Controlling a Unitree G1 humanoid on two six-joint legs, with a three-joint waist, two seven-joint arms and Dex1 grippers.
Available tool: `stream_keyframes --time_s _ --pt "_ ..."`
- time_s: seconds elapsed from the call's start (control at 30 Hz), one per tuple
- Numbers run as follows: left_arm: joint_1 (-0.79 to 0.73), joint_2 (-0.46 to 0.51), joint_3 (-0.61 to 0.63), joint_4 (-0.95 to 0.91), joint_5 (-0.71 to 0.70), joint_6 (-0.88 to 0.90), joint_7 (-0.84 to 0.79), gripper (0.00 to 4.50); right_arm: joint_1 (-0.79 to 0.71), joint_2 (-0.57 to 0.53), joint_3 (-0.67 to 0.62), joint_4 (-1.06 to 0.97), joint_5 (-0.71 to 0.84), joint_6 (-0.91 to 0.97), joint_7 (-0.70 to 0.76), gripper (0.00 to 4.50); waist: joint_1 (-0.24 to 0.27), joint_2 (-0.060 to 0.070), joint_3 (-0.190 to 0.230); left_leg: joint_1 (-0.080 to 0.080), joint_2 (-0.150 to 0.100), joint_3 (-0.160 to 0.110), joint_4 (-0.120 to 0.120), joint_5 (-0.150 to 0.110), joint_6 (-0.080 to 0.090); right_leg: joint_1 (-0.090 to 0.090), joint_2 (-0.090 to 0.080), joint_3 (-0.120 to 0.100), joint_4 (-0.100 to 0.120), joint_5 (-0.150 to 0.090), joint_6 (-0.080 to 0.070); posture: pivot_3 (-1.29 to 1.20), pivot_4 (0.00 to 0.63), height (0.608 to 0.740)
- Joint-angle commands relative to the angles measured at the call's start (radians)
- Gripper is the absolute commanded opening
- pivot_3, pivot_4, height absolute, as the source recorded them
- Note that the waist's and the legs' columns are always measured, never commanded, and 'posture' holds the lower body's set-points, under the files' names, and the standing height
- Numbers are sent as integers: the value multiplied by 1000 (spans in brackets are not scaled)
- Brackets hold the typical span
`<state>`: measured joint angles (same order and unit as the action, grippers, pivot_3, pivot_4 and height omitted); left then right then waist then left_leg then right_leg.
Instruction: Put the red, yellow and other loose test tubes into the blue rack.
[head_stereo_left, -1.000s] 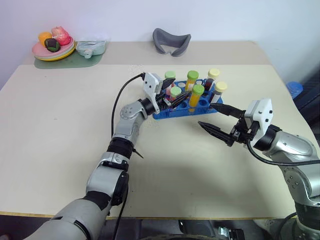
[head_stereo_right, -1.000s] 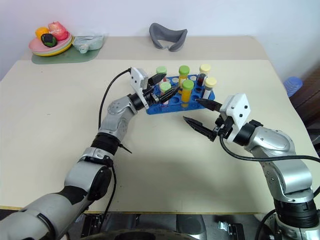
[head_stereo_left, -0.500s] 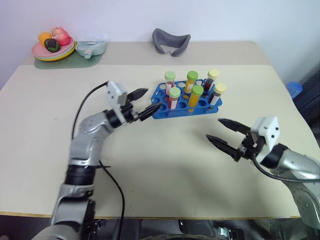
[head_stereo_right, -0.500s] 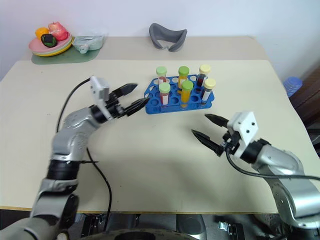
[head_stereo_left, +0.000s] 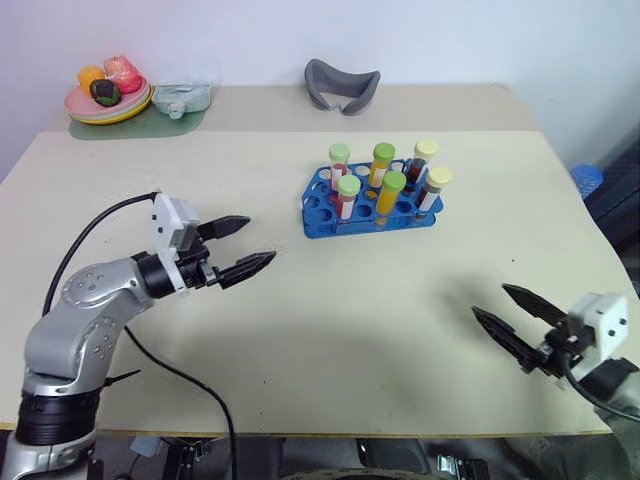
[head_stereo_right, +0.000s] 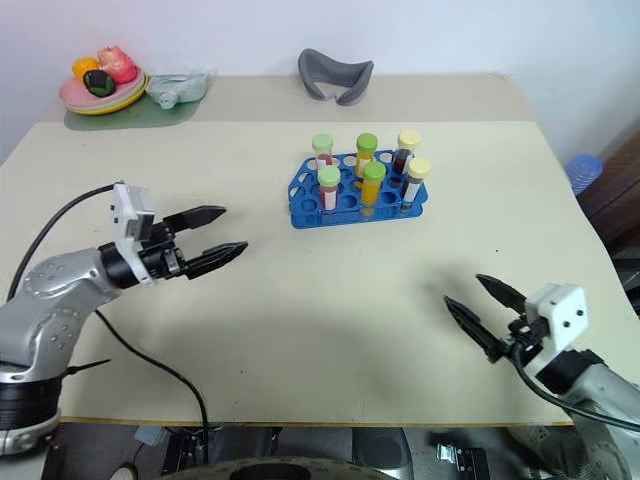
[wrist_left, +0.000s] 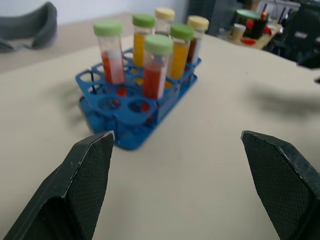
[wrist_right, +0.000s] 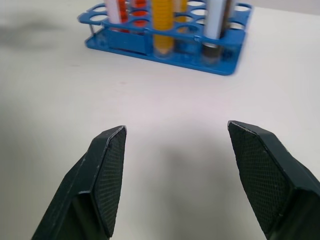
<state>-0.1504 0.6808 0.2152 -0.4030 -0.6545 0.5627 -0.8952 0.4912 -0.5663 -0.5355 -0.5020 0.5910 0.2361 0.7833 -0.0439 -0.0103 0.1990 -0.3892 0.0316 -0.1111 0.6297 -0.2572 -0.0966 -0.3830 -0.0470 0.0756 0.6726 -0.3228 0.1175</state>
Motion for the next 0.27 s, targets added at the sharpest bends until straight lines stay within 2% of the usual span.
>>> stream_keyframes --time_s 0.03,0.27 --pt "19 13 16 -25 -13 -22 -18 4168 10 9 -33 13 1 -56 28 3298 1 0 0 0 0 0 0 0 0 0 0 0 0 0 0 0 150 740" --pt "123 -14 -19 29 68 -154 -55 4168 19 12 -19 3 -6 -68 17 3298 1 1 0 0 0 0 0 0 0 0 0 0 -1 0 0 0 150 740"
